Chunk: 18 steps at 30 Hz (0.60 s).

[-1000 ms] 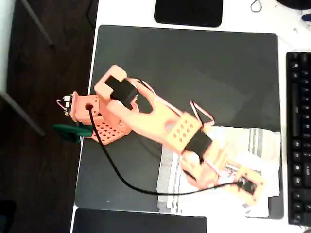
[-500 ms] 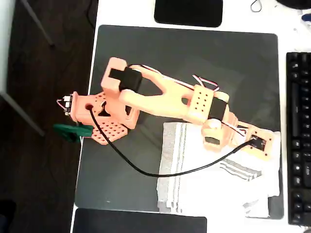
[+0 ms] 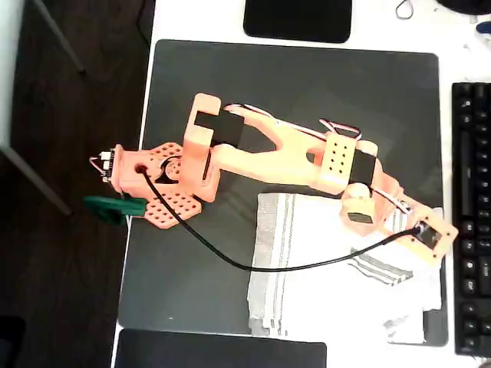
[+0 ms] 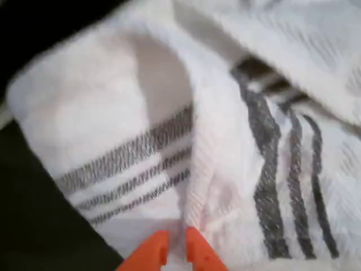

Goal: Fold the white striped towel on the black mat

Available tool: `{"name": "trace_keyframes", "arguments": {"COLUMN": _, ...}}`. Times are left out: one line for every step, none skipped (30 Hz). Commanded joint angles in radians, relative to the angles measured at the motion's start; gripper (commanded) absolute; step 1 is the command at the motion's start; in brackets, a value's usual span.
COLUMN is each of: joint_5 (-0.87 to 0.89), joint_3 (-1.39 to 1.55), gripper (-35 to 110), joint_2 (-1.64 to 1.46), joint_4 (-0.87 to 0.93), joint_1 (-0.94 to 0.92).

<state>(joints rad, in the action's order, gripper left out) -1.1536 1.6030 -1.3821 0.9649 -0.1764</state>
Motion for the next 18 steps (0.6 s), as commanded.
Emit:
{"name": "trace_keyframes", "arguments": {"joint_5": 0.006, "joint_3": -0.008, "gripper": 2, "joint_2": 0.008, "joint_4": -0.060, "joint_1": -0.054}}
{"name": "trace_keyframes", "arguments": {"joint_5": -0.002, "joint_3": -0.008, "gripper": 2, "joint_2": 0.015, "joint_4": -0.083, "joint_1": -0.072}}
{"name": "trace_keyframes", "arguments": {"joint_5": -0.011, "joint_3": -0.011, "gripper": 1, "joint_2": 0.023, "joint_4": -0.103, "joint_1": -0.095}}
{"name": "trace_keyframes", "arguments": {"joint_5": -0.020, "joint_3": -0.017, "gripper": 1, "joint_2": 0.031, "joint_4": -0.117, "joint_1": -0.118}}
{"name": "trace_keyframes", "arguments": {"joint_5": -0.037, "joint_3": -0.029, "gripper": 1, "joint_2": 0.037, "joint_4": -0.124, "joint_1": -0.141}}
{"name": "trace_keyframes", "arguments": {"joint_5": -0.049, "joint_3": -0.043, "gripper": 1, "joint_2": 0.044, "joint_4": -0.138, "joint_1": -0.167}}
{"name": "trace_keyframes", "arguments": {"joint_5": -0.063, "joint_3": -0.064, "gripper": 1, "joint_2": 0.052, "joint_4": -0.144, "joint_1": -0.195}}
{"name": "trace_keyframes", "arguments": {"joint_5": -0.084, "joint_3": -0.087, "gripper": 1, "joint_2": 0.061, "joint_4": -0.147, "joint_1": -0.221}}
{"name": "trace_keyframes", "arguments": {"joint_5": -0.098, "joint_3": -0.107, "gripper": 1, "joint_2": 0.067, "joint_4": -0.167, "joint_1": -0.244}}
{"name": "trace_keyframes", "arguments": {"joint_5": -0.118, "joint_3": -0.130, "gripper": 1, "joint_2": 0.075, "joint_4": -0.190, "joint_1": -0.268}}
{"name": "trace_keyframes", "arguments": {"joint_5": -0.133, "joint_3": -0.150, "gripper": 1, "joint_2": 0.081, "joint_4": -0.222, "joint_1": -0.288}}
{"name": "trace_keyframes", "arguments": {"joint_5": -0.144, "joint_3": -0.169, "gripper": 1, "joint_2": 0.086, "joint_4": -0.259, "joint_1": -0.307}}
{"name": "trace_keyframes", "arguments": {"joint_5": -0.163, "joint_3": -0.192, "gripper": 1, "joint_2": 0.089, "joint_4": -0.281, "joint_1": -0.321}}
{"name": "trace_keyframes", "arguments": {"joint_5": -0.167, "joint_3": -0.215, "gripper": 1, "joint_2": 0.089, "joint_4": -0.301, "joint_1": -0.333}}
{"name": "trace_keyframes", "arguments": {"joint_5": -0.164, "joint_3": -0.245, "gripper": 1, "joint_2": 0.086, "joint_4": -0.305, "joint_1": -0.342}}
{"name": "trace_keyframes", "arguments": {"joint_5": -0.161, "joint_3": -0.275, "gripper": 1, "joint_2": 0.080, "joint_4": -0.287, "joint_1": -0.347}}
{"name": "trace_keyframes", "arguments": {"joint_5": -0.155, "joint_3": -0.296, "gripper": 1, "joint_2": 0.066, "joint_4": -0.258, "joint_1": -0.348}}
{"name": "trace_keyframes", "arguments": {"joint_5": -0.147, "joint_3": -0.321, "gripper": 2, "joint_2": 0.049, "joint_4": -0.204, "joint_1": -0.347}}
